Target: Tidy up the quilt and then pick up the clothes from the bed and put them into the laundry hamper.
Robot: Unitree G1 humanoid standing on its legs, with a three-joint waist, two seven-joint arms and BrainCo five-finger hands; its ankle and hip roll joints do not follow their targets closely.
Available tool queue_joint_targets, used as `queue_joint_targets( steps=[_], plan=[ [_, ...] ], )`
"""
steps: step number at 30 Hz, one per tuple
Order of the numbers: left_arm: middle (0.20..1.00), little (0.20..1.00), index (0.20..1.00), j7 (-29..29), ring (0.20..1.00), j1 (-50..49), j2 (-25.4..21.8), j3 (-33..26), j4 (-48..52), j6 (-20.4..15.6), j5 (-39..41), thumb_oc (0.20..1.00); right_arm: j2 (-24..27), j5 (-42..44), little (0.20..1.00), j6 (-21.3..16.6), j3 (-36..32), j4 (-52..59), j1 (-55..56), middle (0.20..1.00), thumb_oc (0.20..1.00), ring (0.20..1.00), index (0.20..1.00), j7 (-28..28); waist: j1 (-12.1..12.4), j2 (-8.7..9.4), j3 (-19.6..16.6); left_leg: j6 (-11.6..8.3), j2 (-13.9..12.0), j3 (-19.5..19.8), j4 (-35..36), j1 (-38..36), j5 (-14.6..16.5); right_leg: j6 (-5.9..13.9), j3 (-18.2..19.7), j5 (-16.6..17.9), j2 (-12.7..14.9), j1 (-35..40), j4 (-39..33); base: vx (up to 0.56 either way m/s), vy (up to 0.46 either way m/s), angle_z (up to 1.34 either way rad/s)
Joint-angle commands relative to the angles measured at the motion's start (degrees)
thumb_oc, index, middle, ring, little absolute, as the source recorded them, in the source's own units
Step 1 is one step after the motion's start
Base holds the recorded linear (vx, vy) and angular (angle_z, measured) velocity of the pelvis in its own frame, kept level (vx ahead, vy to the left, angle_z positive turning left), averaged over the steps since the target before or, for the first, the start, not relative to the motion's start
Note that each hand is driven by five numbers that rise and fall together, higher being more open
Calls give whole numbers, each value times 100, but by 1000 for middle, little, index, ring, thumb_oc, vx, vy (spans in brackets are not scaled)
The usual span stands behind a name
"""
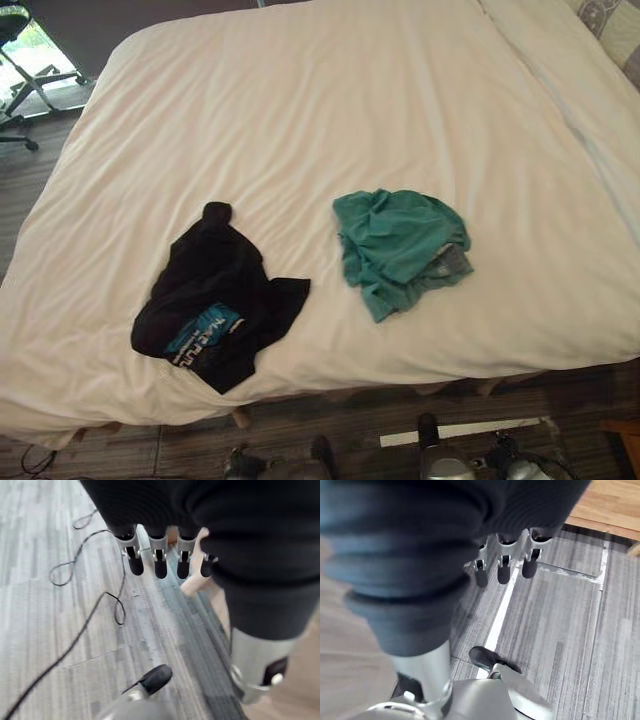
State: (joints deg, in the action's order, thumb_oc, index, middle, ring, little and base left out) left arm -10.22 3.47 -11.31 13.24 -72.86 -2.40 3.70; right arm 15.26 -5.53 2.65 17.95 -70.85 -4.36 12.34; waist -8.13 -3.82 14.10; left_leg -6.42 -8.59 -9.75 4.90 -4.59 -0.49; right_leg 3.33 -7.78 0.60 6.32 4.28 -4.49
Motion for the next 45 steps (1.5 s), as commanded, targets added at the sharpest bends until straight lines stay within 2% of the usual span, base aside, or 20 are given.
queue_joint_targets(
  steps=[1,6,7,11,13,15,17,18,20,21,22,24,28,29,34,40,41,42,43,45],
  plan=[
    [1000,1000,1000,-27,1000,-74,32,-73,-142,62,108,1000,-332,356,1000,-55,13,-189,-137,1000,1000,1000,1000,-27,217,347,-183,-46,-34,172,-152,-132,497,353,119,-530,157,-396,362,-2,59,3],
    [1000,1000,1000,-256,1000,-333,-88,-796,-515,105,633,1000,-276,971,1000,-127,-623,-367,14,1000,1000,1000,1000,77,251,437,-275,-44,-71,198,-24,-227,431,413,73,-471,197,-283,314,-9,14,5],
    [1000,1000,1000,-492,1000,-467,-208,-1274,-616,36,997,1000,-153,1291,1000,-218,-1041,-423,108,1000,1000,1000,1000,220,257,481,-328,-53,-73,166,0,-257,422,451,76,-430,221,-217,245,15,-3,-10],
    [1000,1000,1000,-868,1000,-462,-615,-1982,-513,-198,1653,1000,185,1782,1000,-373,-1678,-433,288,1000,1000,1000,1000,416,216,519,-387,-81,-88,104,10,-299,420,505,84,-368,255,-129,138,14,6,-4],
    [1000,1000,1000,-1209,1000,-344,-1460,-2448,235,-552,1864,1000,723,2134,1000,-619,-2370,55,494,1000,1000,1000,1000,716,133,529,-426,-103,-91,48,10,-317,371,565,90,-276,296,-98,108,0,33,-1],
    [1000,1000,1000,-1318,1000,-416,-1698,-2562,712,-618,1782,1000,894,2059,1000,-674,-2551,556,645,1000,1000,1000,1000,812,113,526,-468,-108,-94,35,10,-337,422,597,92,-291,308,-63,75,0,0,0],
    [1000,1000,1000,-1533,1000,-538,-2348,-2879,2266,-866,1291,1000,1593,1474,1000,-788,-2914,2196,939,1000,1000,1000,1000,985,86,532,-499,-99,-94,21,10,-348,377,637,82,-233,349,-53,79,-10,29,-6],
    [1000,1000,1000,-1537,1000,-549,-2344,-2881,2280,-856,1284,1000,1590,1467,1000,-775,-2917,2212,951,1000,1000,1000,1000,986,85,526,-522,-103,-95,27,10,-356,422,646,83,-264,348,-36,61,20,19,-5],
    [1000,1000,1000,-1649,1000,-379,-2844,-3025,3150,-1006,863,1000,2350,596,1000,-848,-2799,3171,852,1000,1000,1000,1000,935,99,546,-558,-103,-92,26,10,-364,424,670,89,-266,362,-32,70,-2,1,-5],
    [1000,1000,1000,-1654,1000,-386,-2831,-3037,3169,-994,852,1000,2352,582,1000,-837,-2803,3183,850,1000,1000,1000,1000,932,93,539,-556,-103,-93,26,10,-365,431,671,87,-271,362,-30,71,-20,-3,-9],
    [1000,1000,1000,-1662,1000,-269,-3008,-2973,3850,-1134,614,1000,2869,73,1000,-914,-2693,3851,720,1000,1000,1000,1000,857,106,552,-570,-105,-100,23,6,-378,423,679,91,-275,371,-30,82,-3,-5,-6],
    [1000,1000,1000,-1583,1000,-370,-2985,-2954,4559,-1284,440,1000,3232,-350,1000,-991,-2621,4411,635,1000,1000,1000,1000,798,145,565,-575,-104,-111,22,-6,-390,422,673,96,-288,369,-15,91,-2,-8,-6],
    [1000,1000,1000,-1357,1000,-455,-2775,-2677,5211,-1273,165,1000,3502,-895,1000,-1001,-2286,4954,355,1000,1000,1000,1000,687,224,582,-574,-106,-134,42,-18,-400,425,658,76,-298,364,19,95,3,-14,-8],
    [1000,1000,1000,-1126,1000,-362,-2671,-2268,5275,-1129,-56,1000,3600,-1215,1000,-1002,-1935,5369,60,1000,1000,1000,1000,558,262,599,-558,-113,-143,35,-24,-405,425,646,64,-296,357,38,84,0,0,0],
    [1000,1000,1000,-420,1000,-473,-2401,-1465,5273,-774,-562,1000,3697,-1615,1000,-947,-1145,6124,-731,1000,1000,1000,1000,304,443,667,-271,-118,-191,31,-42,-332,381,625,8,-286,329,24,79,-24,-28,1],
    [1000,1000,1000,-265,1000,-520,-2618,-1334,5154,-698,-1005,1000,3821,-1638,1000,-980,-858,6425,-1154,1000,1000,1000,1000,233,566,684,44,-142,-237,74,-69,-76,264,628,-40,-273,314,-152,100,-92,-33,5],
    [1000,1000,1000,-265,1000,-374,-2869,-1249,5153,-687,-1173,1000,3884,-1550,1000,-1014,-736,6516,-1363,1000,1000,1000,1000,249,602,676,203,-166,-270,104,-85,93,186,632,-68,-258,314,-292,127,-152,-45,4],
    [1000,1000,1000,-40,1000,362,-4275,-1478,3843,-711,-819,1000,4124,-1252,1000,-1165,-454,6552,-1756,1000,1000,1000,1000,40,558,579,224,-193,-291,68,-90,150,140,651,-50,-236,306,-387,154,-168,-24,16],
    [1000,1000,1000,-426,1000,1100,-3849,-751,3757,-516,-1196,1000,3860,-1277,1000,-1094,-203,6654,-2055,1000,1000,1000,1000,262,401,659,337,-202,-296,30,-90,234,121,671,-7,-227,302,-522,205,-93,8,13],
    [1000,1000,1000,-516,1000,1382,-3564,-288,3890,-467,-1484,1000,3772,-1345,1000,-1122,-88,6630,-2182,1000,1000,1000,1000,282,393,653,382,-193,-296,23,-90,354,65,660,32,-193,293,-678,242,-103,-12,-3]
  ],
)
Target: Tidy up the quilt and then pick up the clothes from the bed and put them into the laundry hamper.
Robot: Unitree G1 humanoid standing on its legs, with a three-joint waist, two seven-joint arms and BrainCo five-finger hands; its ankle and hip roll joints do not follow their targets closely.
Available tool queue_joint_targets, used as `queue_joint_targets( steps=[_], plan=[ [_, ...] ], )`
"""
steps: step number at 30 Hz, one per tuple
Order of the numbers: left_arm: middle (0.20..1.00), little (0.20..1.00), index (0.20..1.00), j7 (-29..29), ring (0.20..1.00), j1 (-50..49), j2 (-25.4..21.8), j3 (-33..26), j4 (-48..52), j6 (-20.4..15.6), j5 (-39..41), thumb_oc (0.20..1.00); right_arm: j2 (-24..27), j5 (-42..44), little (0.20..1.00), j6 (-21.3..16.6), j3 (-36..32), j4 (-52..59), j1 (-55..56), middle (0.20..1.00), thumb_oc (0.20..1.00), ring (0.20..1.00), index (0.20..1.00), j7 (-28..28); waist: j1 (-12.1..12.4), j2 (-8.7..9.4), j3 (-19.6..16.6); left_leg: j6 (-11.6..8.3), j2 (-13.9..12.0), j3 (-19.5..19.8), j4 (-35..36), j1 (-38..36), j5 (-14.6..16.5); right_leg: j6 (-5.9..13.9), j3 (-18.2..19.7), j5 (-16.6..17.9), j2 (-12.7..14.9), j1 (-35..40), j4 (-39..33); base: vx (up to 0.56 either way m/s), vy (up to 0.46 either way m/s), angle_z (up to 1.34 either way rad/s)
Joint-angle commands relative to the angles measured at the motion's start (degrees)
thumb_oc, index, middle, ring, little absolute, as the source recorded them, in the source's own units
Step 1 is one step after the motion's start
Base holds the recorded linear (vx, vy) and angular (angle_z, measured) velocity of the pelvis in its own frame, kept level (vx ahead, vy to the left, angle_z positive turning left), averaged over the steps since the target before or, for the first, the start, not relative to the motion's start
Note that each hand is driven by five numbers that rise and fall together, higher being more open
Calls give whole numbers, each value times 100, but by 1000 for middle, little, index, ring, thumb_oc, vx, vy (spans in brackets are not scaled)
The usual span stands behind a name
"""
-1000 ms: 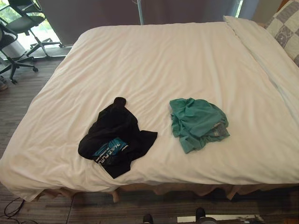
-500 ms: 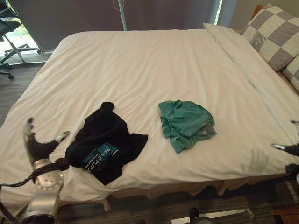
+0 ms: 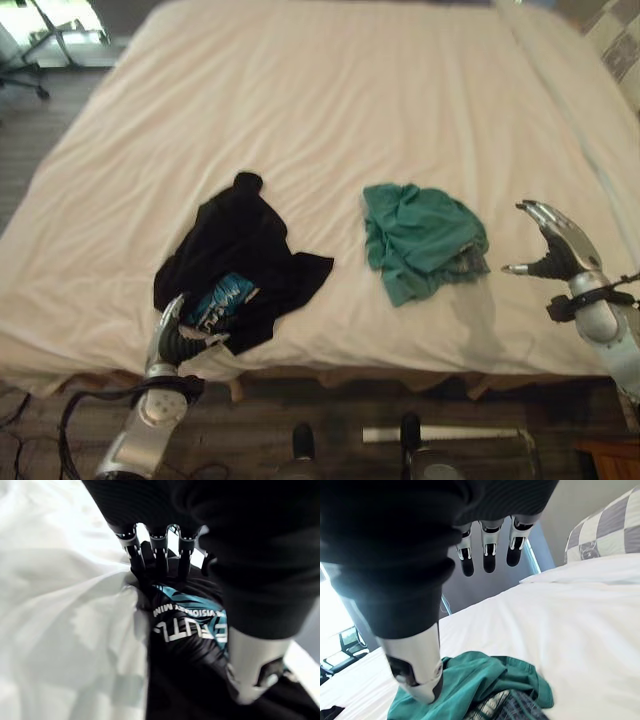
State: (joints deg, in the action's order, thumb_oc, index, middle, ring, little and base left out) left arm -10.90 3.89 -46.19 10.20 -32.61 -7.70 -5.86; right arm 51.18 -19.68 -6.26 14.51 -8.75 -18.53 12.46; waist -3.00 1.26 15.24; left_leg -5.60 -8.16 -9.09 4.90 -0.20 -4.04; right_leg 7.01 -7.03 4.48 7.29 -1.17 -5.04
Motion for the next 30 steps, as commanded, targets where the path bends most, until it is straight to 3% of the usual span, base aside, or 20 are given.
queue_joint_targets(
  steps=[1,4,10,11,12,13,18,19,23,24,25,26,30],
  plan=[
    [1000,1000,1000,-562,1000,1507,15,285,-113,174,-832,1000,118,56,1000,-237,396,432,-951,1000,1000,1000,1000,327,-166,169,310,-275,-356,-75,-90,-19,394,284,-18,-567,166,-221,298,-120,-32,-2],
    [1000,1000,1000,-717,1000,2194,90,743,-464,324,-1238,1000,-88,83,1000,-291,821,331,-1754,1000,1000,1000,1000,653,-229,211,414,-325,-454,-178,-67,353,241,296,57,-478,98,-713,378,-125,-67,-14],
    [1000,1000,1000,-788,1000,2662,107,989,-370,268,-1317,1000,-344,22,1000,-255,1225,110,-2196,1000,1000,1000,1000,701,-230,172,411,-403,-518,-218,-9,652,82,290,24,-422,48,-998,369,-20,-39,-11],
    [495,495,495,-818,495,2735,184,1016,-221,210,-1220,495,-473,15,1000,-227,1380,-58,-2311,1000,1000,1000,1000,706,-199,153,447,-425,-521,-183,4,711,48,279,18,-408,47,-1058,365,-8,-42,1],
    [231,231,231,-818,231,2735,182,1010,-220,212,-1217,231,-480,15,1000,-232,1398,-80,-2336,1000,1000,1000,1000,713,-205,151,447,-426,-523,-182,3,717,47,278,17,-407,45,-1064,367,-26,-49,3],
    [200,200,200,-864,200,2788,232,1019,-123,175,-1145,200,-612,-11,1000,-177,1561,-258,-2491,1000,1000,1000,1000,703,-171,128,498,-435,-520,-151,9,772,16,269,13,-392,54,-1114,380,0,0,0],
    [200,200,200,-780,200,2618,500,844,302,169,-759,200,-935,-32,1000,-59,1851,-710,-2737,1000,1000,1000,1000,643,-57,49,566,-445,-491,-100,10,889,-32,246,-19,-360,78,-1206,386,-27,-27,3],
    [200,200,200,-681,200,2112,622,511,1006,21,-536,200,-1044,3,1000,41,1804,-834,-2662,1000,1000,1000,1000,530,66,10,602,-441,-465,-41,10,893,-30,226,-82,-376,88,-1164,359,-6,-22,5],
    [200,200,200,-511,200,1317,1034,101,1381,-215,-33,200,-1362,183,1000,155,1967,-1426,-2603,1000,1000,1000,1000,284,232,-48,644,-447,-438,38,6,804,-9,170,-163,-413,127,-999,331,-9,-21,7],
    [200,200,200,-503,200,1291,1032,84,1400,-209,-29,200,-1371,187,890,146,1985,-1444,-2612,890,890,890,890,288,218,-50,645,-447,-439,42,7,795,-7,170,-168,-414,126,-985,327,-4,-23,14],
    [200,200,200,-464,200,1148,1086,47,1439,-245,93,200,-1430,251,495,169,2001,-1616,-2551,495,495,495,495,240,252,-61,653,-447,-429,67,4,775,0,164,-189,-417,139,-934,322,-16,-21,29],
    [200,200,200,-395,200,855,1127,-96,1502,-337,327,200,-1522,535,200,206,1940,-1871,-2363,200,200,200,200,105,342,-97,648,-444,-403,110,-3,732,24,149,-236,-424,160,-837,295,-15,-21,31],
    [200,200,200,-144,200,-36,1158,-609,1315,-342,858,200,-1935,1538,200,216,1506,-1964,-1647,200,200,200,200,-288,516,-153,578,-406,-382,170,-79,535,147,121,-316,-497,150,-543,254,21,-13,18]
  ],
)
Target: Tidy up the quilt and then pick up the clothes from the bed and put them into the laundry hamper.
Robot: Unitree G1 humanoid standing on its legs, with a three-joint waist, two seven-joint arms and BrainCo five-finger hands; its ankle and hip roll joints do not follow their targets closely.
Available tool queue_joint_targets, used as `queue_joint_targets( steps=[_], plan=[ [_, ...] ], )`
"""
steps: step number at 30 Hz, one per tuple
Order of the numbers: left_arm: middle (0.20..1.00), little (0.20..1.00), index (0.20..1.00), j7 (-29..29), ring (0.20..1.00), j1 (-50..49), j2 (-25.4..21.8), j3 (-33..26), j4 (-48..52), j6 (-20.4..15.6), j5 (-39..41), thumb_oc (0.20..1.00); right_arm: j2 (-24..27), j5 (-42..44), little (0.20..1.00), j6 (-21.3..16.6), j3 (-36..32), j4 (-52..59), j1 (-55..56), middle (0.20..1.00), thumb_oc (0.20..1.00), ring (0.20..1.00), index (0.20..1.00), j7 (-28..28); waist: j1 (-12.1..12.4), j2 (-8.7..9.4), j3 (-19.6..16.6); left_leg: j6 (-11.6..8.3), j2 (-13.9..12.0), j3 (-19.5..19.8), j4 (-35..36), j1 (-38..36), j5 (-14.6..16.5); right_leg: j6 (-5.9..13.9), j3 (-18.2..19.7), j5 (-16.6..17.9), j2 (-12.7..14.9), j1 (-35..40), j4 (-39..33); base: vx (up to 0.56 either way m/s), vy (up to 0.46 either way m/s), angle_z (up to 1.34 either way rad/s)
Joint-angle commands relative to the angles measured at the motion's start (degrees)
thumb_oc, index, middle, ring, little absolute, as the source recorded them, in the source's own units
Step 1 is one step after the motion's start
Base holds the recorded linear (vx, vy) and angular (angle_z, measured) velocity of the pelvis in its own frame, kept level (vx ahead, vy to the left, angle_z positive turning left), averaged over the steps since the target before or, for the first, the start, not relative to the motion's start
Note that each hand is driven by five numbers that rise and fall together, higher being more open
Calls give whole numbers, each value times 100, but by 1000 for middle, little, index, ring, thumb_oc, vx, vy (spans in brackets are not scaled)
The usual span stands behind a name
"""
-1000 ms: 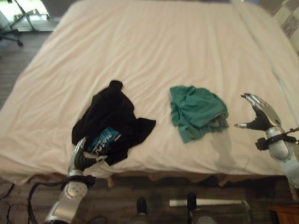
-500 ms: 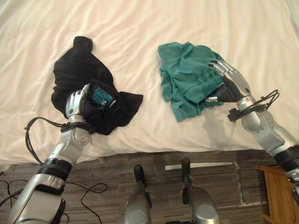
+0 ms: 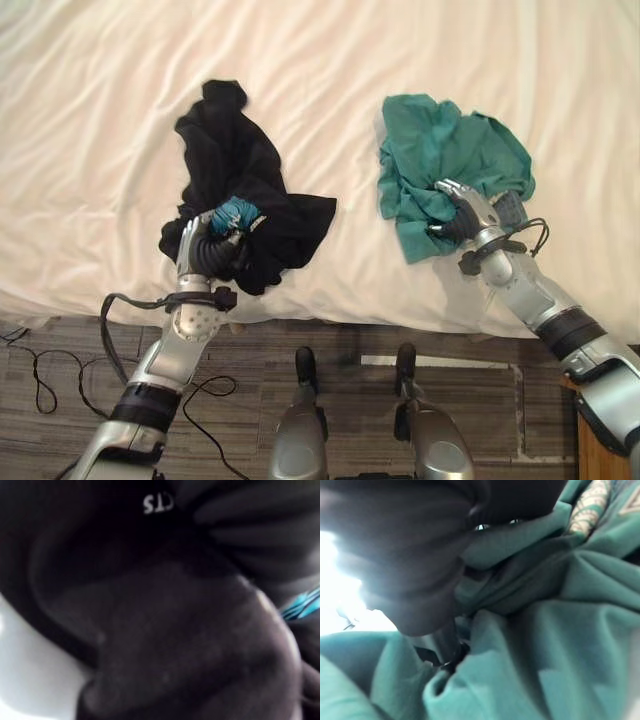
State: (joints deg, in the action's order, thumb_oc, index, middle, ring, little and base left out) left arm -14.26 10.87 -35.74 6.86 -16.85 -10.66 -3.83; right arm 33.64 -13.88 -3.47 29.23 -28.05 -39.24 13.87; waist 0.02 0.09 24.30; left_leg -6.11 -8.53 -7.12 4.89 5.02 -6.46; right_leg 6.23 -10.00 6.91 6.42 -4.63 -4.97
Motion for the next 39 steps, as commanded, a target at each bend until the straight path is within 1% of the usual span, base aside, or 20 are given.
queue_joint_targets(
  steps=[1,7,10,11,12,13,14,15,19,20,21,24,26,27,28,29,32,36,37,39],
  plan=[
    [200,200,200,215,200,-973,141,-431,-327,-18,713,200,-332,1219,200,-88,-132,12,626,200,200,200,200,-502,270,-42,-347,-335,-340,-10,-113,-49,420,184,-14,-774,223,-122,249,33,-15,5],
    [200,200,200,431,200,-2410,733,-1385,-459,30,1798,200,-1294,2821,200,-248,-676,203,1441,200,200,200,200,-1000,650,-123,-360,-297,-379,204,-340,-48,455,116,-196,-905,155,116,251,5,-18,-1],
    [200,200,200,540,200,-2633,1099,-1511,-375,-119,2693,200,-1635,3988,200,-480,-1276,191,2001,200,200,200,200,-1044,1077,-282,-471,-536,-346,841,-23,399,-19,163,-897,-863,299,152,98,-128,-26,37],
    [200,200,200,567,200,-2498,1341,-1508,34,-216,3061,200,-1580,4185,200,-660,-1639,466,2488,200,200,200,200,-1023,1155,-297,-585,-472,-405,619,-34,535,102,248,-1664,-825,626,206,69,-186,-11,105],
    [200,200,200,563,200,-2511,1343,-1499,46,-209,3060,200,-1574,4185,200,-658,-1643,477,2509,200,200,200,200,-1024,1127,-306,-596,-471,-396,654,-41,548,105,254,-1701,-833,630,223,68,-189,21,177],
    [200,200,200,594,200,-2492,1464,-1455,149,-226,3143,200,-1583,4342,200,-725,-1820,559,2735,200,200,200,200,-1056,1044,-268,-664,-442,-520,227,-80,504,183,300,-2018,-771,773,315,87,-81,195,268],
    [200,200,200,668,200,-2480,1628,-1342,355,-215,3295,200,-1737,4648,200,-776,-2017,576,3169,200,200,200,200,-1076,790,-220,-812,-509,-898,-812,-326,173,239,368,-2384,-717,984,576,118,-80,194,263],
    [200,200,200,663,200,-2508,1626,-1334,373,-206,3297,200,-1736,4653,200,-780,-2017,585,3200,200,200,200,200,-1081,784,-223,-811,-515,-897,-804,-342,156,256,377,-2398,-717,983,613,106,-59,235,289],
    [200,200,200,794,200,-2701,1759,-1175,708,-203,3639,200,-1854,4300,200,-584,-2419,259,3866,200,200,200,200,-932,533,-194,-1229,-578,-1405,-1766,-480,-244,100,487,-3267,-536,1491,1092,542,-26,311,189],
    [200,200,200,797,200,-2492,1770,-1057,-66,-66,3558,200,-1839,4104,200,-518,-2432,207,3867,200,200,200,200,-887,522,-202,-1336,-529,-1357,-1730,-377,-255,107,541,-3337,-519,1572,1210,588,146,497,281],
    [200,200,200,754,200,-2297,1664,-1030,-322,-43,3533,200,-1794,3904,200,-480,-2415,295,3972,200,200,200,200,-866,524,-161,-1378,-523,-1257,-1673,-349,-233,137,680,-3403,-230,1743,1228,681,113,387,265],
    [200,200,200,708,200,-2062,1521,-902,-485,-21,3315,200,-1797,3612,200,-372,-2416,165,4165,200,200,200,200,-844,815,-11,-1398,-309,-945,-1379,-210,-40,315,796,-3542,-70,1912,1337,727,70,293,154],
    [200,200,200,717,200,-1682,1563,-488,-1041,-85,3297,200,-1865,3661,200,-406,-2606,192,4352,200,200,200,200,-782,341,-6,-1277,-140,-479,-676,-171,92,463,634,-1339,-682,1296,687,645,260,377,161],
    [200,200,200,718,200,-1669,1565,-483,-1053,-91,3298,200,-1862,3662,200,-407,-2612,190,4346,200,200,200,200,-783,367,-9,-1284,-143,-489,-697,-170,98,462,628,-1312,-686,1292,654,661,323,312,198],
    [200,200,200,738,200,-1453,1660,-165,-1300,-97,3179,200,-1873,3701,200,-457,-2672,30,4413,200,200,200,200,-747,108,-37,-1158,17,-48,-118,-146,-35,559,535,166,-1132,672,480,682,335,192,196],
    [200,200,200,771,200,-1358,1666,1,-1493,-72,2941,200,-1872,3641,200,-476,-2680,-105,4498,200,200,200,200,-754,18,-49,-1095,76,147,170,-103,-126,623,447,560,-1230,434,442,741,331,192,207],
    [200,200,200,818,200,-1050,1758,271,-2458,207,2301,200,-1807,3153,200,-384,-2539,-770,4411,200,200,200,200,-676,-66,-51,-1102,186,327,538,-28,-241,717,338,718,-1133,197,341,469,177,28,243],
    [200,200,200,872,200,-920,1979,375,-2929,199,2167,200,-1820,3018,200,-265,-2374,-1705,4258,200,200,200,200,-719,-3,24,-1151,200,426,800,-145,-399,849,357,544,-1032,223,641,206,86,-40,161],
    [200,200,200,1061,200,-1684,1533,735,-1344,650,1873,200,-1086,1979,200,111,-2405,-1083,4709,200,200,200,200,-495,121,-176,-960,444,614,711,11,-1177,1014,146,337,-1229,-59,999,436,55,-48,41],
    [200,200,200,1036,200,-1669,1546,739,-1387,651,1819,200,-1105,1962,200,115,-2376,-1100,4686,200,200,200,200,-496,120,-187,-962,432,604,719,11,-1178,1007,141,307,-1247,-60,993,470,18,-64,9]
  ],
)
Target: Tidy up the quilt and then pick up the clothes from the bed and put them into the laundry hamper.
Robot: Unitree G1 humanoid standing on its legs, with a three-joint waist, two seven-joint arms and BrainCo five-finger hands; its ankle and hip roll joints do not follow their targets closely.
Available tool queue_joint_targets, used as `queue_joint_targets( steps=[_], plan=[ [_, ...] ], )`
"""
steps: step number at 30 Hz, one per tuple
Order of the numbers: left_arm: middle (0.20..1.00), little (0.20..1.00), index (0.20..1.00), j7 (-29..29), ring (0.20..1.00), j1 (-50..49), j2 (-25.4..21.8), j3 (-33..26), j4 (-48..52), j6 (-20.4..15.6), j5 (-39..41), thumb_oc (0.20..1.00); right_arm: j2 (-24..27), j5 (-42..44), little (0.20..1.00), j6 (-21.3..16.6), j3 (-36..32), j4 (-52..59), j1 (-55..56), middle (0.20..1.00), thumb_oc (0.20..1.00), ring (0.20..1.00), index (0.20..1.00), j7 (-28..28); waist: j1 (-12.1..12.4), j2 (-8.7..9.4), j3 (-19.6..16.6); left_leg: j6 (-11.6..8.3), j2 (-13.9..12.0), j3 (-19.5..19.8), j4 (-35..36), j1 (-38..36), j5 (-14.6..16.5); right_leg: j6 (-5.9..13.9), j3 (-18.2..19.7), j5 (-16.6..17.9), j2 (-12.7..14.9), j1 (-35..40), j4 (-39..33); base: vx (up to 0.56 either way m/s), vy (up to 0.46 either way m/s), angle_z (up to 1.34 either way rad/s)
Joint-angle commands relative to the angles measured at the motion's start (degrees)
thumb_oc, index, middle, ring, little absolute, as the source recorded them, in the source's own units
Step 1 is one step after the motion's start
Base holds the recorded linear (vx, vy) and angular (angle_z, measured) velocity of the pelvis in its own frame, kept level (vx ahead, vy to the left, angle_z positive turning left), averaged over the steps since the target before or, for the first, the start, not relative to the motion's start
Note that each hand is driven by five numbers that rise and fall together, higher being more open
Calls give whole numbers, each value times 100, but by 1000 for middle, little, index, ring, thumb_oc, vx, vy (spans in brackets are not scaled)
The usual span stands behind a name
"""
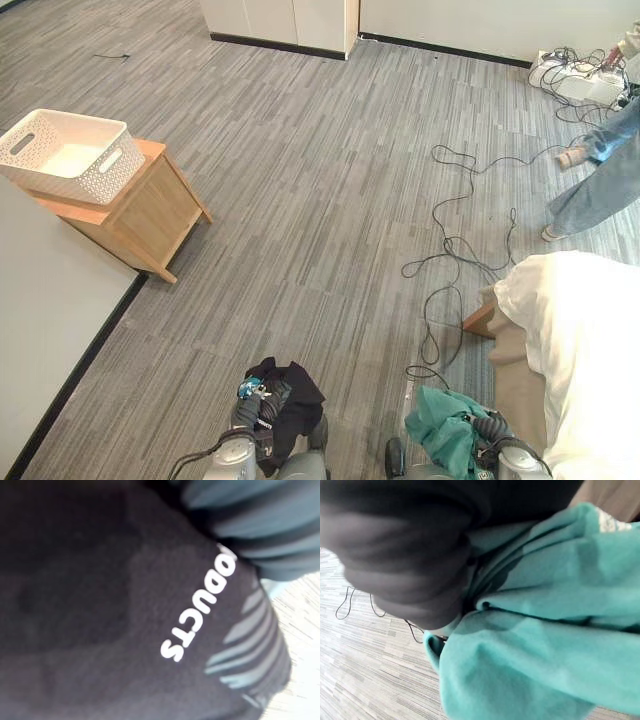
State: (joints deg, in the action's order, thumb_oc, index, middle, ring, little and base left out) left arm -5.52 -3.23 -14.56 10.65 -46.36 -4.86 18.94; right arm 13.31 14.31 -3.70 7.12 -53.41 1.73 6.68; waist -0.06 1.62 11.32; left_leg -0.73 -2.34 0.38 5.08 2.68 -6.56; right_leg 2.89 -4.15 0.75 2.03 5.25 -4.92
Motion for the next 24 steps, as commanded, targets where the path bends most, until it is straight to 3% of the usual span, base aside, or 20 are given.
queue_joint_targets(
  steps=[1,3,5,6,7,8,10,13,14,15,17,19,20,22,23,24],
  plan=[
    [200,200,200,126,200,-185,-569,356,1441,53,-520,200,963,-845,200,113,-115,1430,478,200,200,200,200,215,123,-368,348,-164,-59,-16,-8,-932,1019,461,-322,-692,369,-70,615,25,-101,1],
    [200,200,200,130,200,-159,-600,349,1417,32,-548,200,1007,-844,200,84,-68,1452,423,200,200,200,200,186,136,-399,350,-210,-120,-16,-31,-959,1016,412,-351,-758,345,-98,656,38,-114,4],
    [200,200,200,176,200,-148,-622,356,1389,31,-540,200,1112,-874,200,54,-51,1592,383,200,200,200,200,150,220,-367,491,-282,-133,-68,-846,-678,1066,316,-368,-796,339,-1,579,5,-118,-1],
    [200,200,200,177,200,-146,-622,357,1389,32,-539,200,1112,-875,200,56,-54,1595,383,200,200,200,200,149,218,-370,491,-284,-137,-62,-910,-642,1099,314,-371,-793,335,-3,576,-55,-182,-10],
    [200,200,200,205,200,-81,-655,385,1514,7,-415,200,1255,-850,200,-31,-94,1730,305,200,200,200,200,217,382,-394,760,-541,-193,26,-2363,203,459,157,-419,-800,264,147,433,-43,-212,-14],
    [200,200,200,192,200,-39,-649,390,1536,14,-371,200,1316,-830,200,-9,-97,1732,232,200,200,200,200,245,455,-372,879,-540,-199,-3,-2875,535,170,85,-462,-817,288,231,389,-13,-282,14],
    [200,200,200,187,200,-2,-654,344,1592,15,-305,200,1421,-838,200,60,-51,1662,84,200,200,200,200,255,558,-312,918,-437,-114,-249,-3332,1083,310,44,-561,-909,311,424,209,166,-159,30],
    [200,200,200,218,200,-87,-598,235,1583,13,-351,200,1496,-998,200,142,37,1682,51,200,200,200,200,192,789,-354,726,-260,208,-489,-2463,1435,726,148,-433,-1135,289,699,2,361,13,-5],
    [200,200,200,218,200,-94,-597,236,1584,13,-354,200,1497,-1000,200,143,38,1684,59,200,200,200,200,192,804,-334,726,-251,227,-515,-2432,1402,731,157,-419,-1149,318,710,2,559,91,-6],
    [200,200,200,210,200,-184,-565,261,1505,30,-549,200,1577,-1042,200,145,64,1623,48,200,200,200,200,196,931,-468,619,-302,89,-785,-1345,1525,361,248,-375,-1380,196,932,-8,566,75,-24],
    [200,200,200,167,200,-214,-535,220,1350,74,-658,200,1599,-1046,200,179,62,1542,10,200,200,200,200,218,1049,-454,581,-319,-34,-1100,-646,1730,239,339,-403,-1595,262,1179,-8,655,72,-13],
    [200,200,200,209,200,-231,-556,117,1160,99,-705,200,1541,-1096,200,195,49,1482,38,200,200,200,200,144,1116,-345,435,-253,-72,-1174,-470,1757,204,442,-427,-1763,298,1455,-8,679,51,4],
    [200,200,200,208,200,-213,-554,127,1078,130,-734,200,1464,-1148,200,204,73,1430,101,200,200,200,200,108,1106,-264,376,-183,-15,-1142,-581,1729,-39,479,-409,-1743,345,1541,98,665,66,-1],
    [200,200,200,192,200,-192,-542,122,1003,129,-738,200,1406,-1213,200,200,91,1355,119,200,200,200,200,103,1120,-166,329,-97,74,-1139,-679,1708,-56,528,-380,-1669,428,1467,407,468,81,-10],
    [200,200,200,178,200,-7,-509,219,657,174,-830,200,1298,-1293,200,227,203,1006,-27,200,200,200,200,112,1100,87,332,93,365,-1092,-756,1481,169,900,-299,-935,617,1115,1531,483,151,-33],
    [200,200,200,143,200,70,-477,274,521,178,-878,200,1259,-1326,200,263,228,890,-103,200,200,200,200,123,1077,97,385,204,433,-1102,-805,1320,317,1117,-177,-301,703,891,2240,693,210,-20]
  ],
)
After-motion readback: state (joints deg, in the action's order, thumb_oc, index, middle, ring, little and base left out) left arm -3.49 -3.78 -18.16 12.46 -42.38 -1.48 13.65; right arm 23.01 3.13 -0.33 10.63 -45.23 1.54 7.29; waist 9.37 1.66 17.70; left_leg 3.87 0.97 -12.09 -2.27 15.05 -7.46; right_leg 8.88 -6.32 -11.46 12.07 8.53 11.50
